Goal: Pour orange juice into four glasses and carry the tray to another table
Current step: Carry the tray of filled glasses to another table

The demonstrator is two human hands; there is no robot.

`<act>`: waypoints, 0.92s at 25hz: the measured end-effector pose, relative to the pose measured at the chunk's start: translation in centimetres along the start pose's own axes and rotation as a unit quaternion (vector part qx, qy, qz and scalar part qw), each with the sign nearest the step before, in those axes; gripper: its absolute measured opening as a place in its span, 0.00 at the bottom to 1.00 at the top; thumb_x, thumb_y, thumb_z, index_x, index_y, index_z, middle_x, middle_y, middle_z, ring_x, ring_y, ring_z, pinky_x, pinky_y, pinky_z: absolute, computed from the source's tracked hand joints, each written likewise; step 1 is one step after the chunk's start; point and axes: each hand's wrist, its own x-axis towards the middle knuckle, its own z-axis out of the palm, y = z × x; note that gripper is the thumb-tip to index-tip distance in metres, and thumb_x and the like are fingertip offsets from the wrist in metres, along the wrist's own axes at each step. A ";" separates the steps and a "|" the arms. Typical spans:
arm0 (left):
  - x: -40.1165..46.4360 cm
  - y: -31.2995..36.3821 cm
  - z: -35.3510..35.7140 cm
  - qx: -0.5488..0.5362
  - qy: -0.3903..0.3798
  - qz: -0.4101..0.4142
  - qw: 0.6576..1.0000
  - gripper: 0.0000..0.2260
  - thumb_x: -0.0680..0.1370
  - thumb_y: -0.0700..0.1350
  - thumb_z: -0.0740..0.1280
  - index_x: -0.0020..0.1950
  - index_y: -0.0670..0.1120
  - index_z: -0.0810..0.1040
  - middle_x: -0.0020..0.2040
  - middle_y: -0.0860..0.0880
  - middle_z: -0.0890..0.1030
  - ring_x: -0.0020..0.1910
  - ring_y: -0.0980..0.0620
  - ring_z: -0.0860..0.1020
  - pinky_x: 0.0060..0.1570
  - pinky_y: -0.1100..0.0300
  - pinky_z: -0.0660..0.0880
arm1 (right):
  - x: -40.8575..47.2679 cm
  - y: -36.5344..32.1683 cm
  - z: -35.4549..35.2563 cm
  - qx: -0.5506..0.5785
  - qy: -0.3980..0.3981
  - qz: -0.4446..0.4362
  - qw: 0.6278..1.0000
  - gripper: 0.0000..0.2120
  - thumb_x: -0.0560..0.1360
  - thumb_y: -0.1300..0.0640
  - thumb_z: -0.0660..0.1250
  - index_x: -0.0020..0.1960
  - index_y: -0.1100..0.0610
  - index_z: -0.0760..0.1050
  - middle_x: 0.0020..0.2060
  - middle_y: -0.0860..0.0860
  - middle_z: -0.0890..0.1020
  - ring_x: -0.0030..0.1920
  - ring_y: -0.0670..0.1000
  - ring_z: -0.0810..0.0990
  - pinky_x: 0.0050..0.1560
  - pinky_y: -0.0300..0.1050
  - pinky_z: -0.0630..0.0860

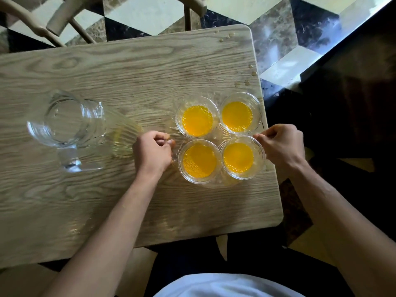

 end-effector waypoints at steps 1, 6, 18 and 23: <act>-0.5 -0.1 -0.2 -0.001 -0.002 -0.005 1.000 0.09 0.75 0.37 0.78 0.43 0.49 0.83 0.35 0.53 0.81 0.31 0.53 0.81 0.40 0.53 0.85 | -0.5 0.1 -0.2 0.002 -0.001 0.000 1.000 0.10 0.73 0.49 0.77 0.38 0.53 0.83 0.30 0.48 0.83 0.28 0.46 0.82 0.30 0.43 0.81; -3.6 -0.7 -1.6 -0.017 -0.012 0.004 1.000 0.07 0.74 0.37 0.77 0.43 0.48 0.83 0.38 0.47 0.85 0.37 0.43 0.87 0.39 0.43 0.87 | -2.9 0.2 -1.6 0.000 -0.018 -0.001 1.000 0.10 0.74 0.50 0.77 0.40 0.56 0.84 0.31 0.50 0.84 0.27 0.45 0.82 0.24 0.36 0.74; -13.1 -4.8 -2.5 -0.087 0.076 -0.081 0.990 0.10 0.71 0.38 0.79 0.37 0.51 0.83 0.39 0.48 0.88 0.38 0.46 0.88 0.42 0.43 0.87 | -5.9 0.9 -3.4 -0.035 -0.071 -0.100 0.992 0.09 0.73 0.52 0.78 0.41 0.57 0.86 0.32 0.51 0.85 0.30 0.48 0.83 0.35 0.46 0.84; -17.9 -6.9 -3.5 -0.128 0.113 -0.106 0.980 0.09 0.73 0.38 0.79 0.41 0.51 0.84 0.42 0.46 0.88 0.36 0.48 0.88 0.39 0.47 0.87 | -7.0 0.0 -3.1 -0.089 -0.119 -0.161 0.976 0.11 0.73 0.51 0.79 0.38 0.56 0.84 0.28 0.49 0.83 0.23 0.43 0.78 0.31 0.40 0.77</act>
